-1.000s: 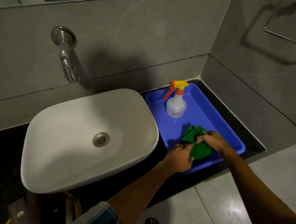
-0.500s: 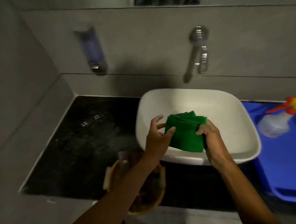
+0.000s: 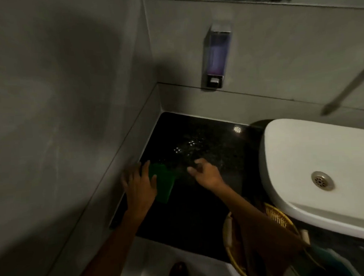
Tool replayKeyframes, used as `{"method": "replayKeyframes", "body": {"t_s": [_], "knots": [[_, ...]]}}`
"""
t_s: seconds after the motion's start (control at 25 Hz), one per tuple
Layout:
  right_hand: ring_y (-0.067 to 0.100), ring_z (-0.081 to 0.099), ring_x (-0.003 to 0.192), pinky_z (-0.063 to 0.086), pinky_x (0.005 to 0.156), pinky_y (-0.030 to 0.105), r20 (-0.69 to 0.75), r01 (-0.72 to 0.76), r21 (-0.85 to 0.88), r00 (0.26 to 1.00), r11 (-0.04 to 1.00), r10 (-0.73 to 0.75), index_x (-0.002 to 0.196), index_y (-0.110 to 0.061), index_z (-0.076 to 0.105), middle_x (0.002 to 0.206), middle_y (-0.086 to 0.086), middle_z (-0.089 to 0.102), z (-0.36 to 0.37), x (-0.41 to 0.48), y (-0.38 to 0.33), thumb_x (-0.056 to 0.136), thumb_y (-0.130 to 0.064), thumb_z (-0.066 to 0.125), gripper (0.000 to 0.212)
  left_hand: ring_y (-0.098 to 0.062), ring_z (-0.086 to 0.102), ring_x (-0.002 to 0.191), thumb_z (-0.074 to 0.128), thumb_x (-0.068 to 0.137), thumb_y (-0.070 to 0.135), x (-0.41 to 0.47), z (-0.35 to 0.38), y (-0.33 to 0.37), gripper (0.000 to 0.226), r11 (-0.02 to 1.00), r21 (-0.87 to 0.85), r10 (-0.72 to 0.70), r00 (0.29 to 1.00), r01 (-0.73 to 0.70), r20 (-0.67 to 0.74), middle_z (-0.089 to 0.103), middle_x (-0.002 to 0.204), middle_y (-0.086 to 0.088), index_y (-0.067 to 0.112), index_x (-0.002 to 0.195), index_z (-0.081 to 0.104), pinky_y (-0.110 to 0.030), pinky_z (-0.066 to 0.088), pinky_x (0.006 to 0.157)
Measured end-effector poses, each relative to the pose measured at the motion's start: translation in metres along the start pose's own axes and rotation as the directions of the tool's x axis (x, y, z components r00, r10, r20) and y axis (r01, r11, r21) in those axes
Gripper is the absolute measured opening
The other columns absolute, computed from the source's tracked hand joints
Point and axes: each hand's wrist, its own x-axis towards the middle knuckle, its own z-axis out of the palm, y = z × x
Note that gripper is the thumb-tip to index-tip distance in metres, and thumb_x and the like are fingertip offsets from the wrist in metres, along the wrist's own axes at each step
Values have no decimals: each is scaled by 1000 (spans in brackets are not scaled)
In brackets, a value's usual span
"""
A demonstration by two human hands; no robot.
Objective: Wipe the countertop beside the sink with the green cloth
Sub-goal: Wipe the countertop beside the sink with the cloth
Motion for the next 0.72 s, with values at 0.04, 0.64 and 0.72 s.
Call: {"method": "replayKeyframes", "body": {"t_s": [0.04,0.64,0.72], "knots": [[33,56,121,45,100,38,-142,-50,-103,989,993,35,132,-8,50,129,18,61,0,12,8,94,-32,56,45,-38,33,139,35,91,55,-4,10,-6,65,996,66,55,996,-59,68,41,149,-21,18,144,39,-63,16,114],[25,32,144,20,117,51,-706,-405,-497,703,768,-86,143,-7,39,153,13,40,-8,107,100,96,-48,33,63,-46,13,145,41,89,52,126,117,45,69,970,166,155,979,-177,135,16,158,-27,22,150,25,-63,17,112],[25,32,145,19,117,52,-698,-398,-478,714,783,-63,143,-7,40,154,13,40,-9,107,97,96,-47,33,62,-45,19,144,44,88,49,117,124,66,65,939,162,278,947,-302,159,22,157,-25,26,147,32,-65,20,111]]}}
